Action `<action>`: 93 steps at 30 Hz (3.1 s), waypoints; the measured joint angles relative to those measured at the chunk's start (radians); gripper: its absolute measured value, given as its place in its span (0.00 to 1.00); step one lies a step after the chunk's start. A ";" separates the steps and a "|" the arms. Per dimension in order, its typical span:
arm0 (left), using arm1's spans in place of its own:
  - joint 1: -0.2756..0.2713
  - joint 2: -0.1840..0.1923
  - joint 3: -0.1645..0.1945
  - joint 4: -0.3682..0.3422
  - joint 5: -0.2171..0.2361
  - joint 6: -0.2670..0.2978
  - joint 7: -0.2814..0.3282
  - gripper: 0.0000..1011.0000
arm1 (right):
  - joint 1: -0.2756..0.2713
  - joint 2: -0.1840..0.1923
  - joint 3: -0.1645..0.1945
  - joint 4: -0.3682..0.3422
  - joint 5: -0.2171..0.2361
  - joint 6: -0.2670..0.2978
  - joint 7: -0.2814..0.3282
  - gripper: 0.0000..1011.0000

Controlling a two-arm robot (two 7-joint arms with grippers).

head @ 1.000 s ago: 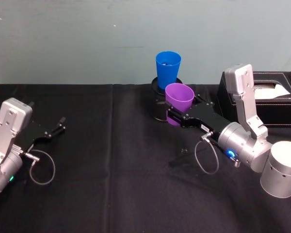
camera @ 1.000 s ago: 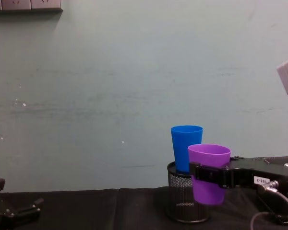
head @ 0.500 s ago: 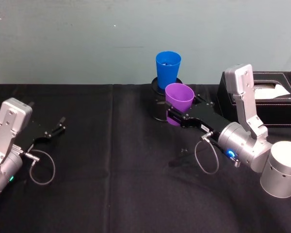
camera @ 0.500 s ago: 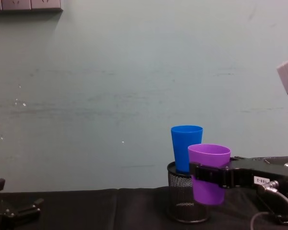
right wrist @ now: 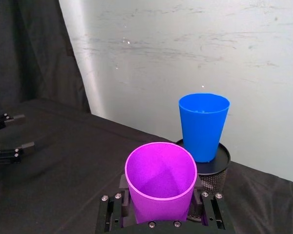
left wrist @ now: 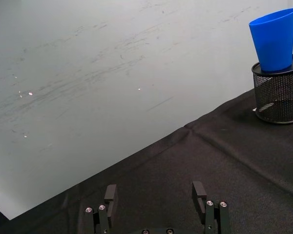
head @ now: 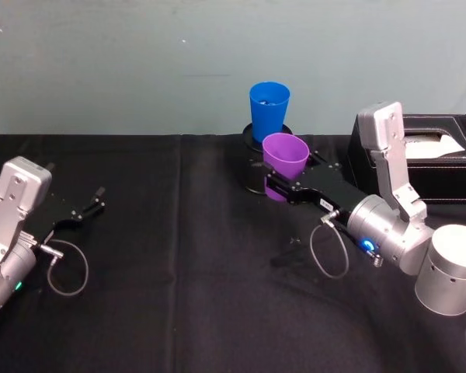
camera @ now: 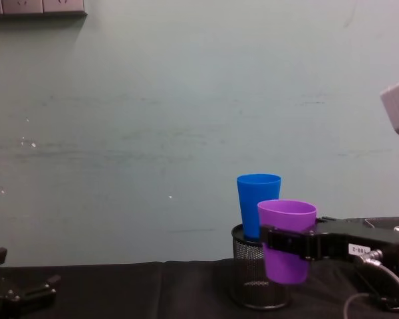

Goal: Pick up one cup with a gripper and tap it against the other cup.

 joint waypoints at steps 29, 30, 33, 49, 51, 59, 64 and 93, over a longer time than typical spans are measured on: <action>0.000 0.000 0.000 0.000 0.000 0.000 0.000 0.99 | 0.216 -0.074 -0.015 0.232 -0.008 0.095 0.002 0.72; 0.000 0.000 0.000 0.000 0.000 0.000 0.000 0.99 | 0.220 -0.076 -0.015 0.237 -0.008 0.093 0.002 0.72; 0.000 0.000 0.000 0.000 0.000 0.000 0.000 0.99 | 0.236 -0.081 -0.016 0.259 -0.011 0.085 0.006 0.72; 0.000 0.000 0.000 0.000 0.000 0.000 0.000 0.99 | 0.248 -0.087 -0.017 0.272 -0.014 0.079 0.006 0.72; 0.000 0.000 0.000 0.000 0.000 0.000 0.000 0.99 | 0.248 -0.087 -0.017 0.272 -0.014 0.079 0.006 0.72; 0.000 0.000 0.000 0.000 0.000 0.000 0.000 0.99 | 0.247 -0.087 -0.017 0.272 -0.014 0.079 0.006 0.72; 0.000 0.000 0.000 0.000 0.000 0.000 0.000 0.99 | 0.247 -0.086 -0.017 0.271 -0.014 0.079 0.005 0.72; 0.000 0.000 0.000 0.000 0.000 0.000 0.000 0.99 | 0.247 -0.086 -0.017 0.271 -0.014 0.080 0.005 0.72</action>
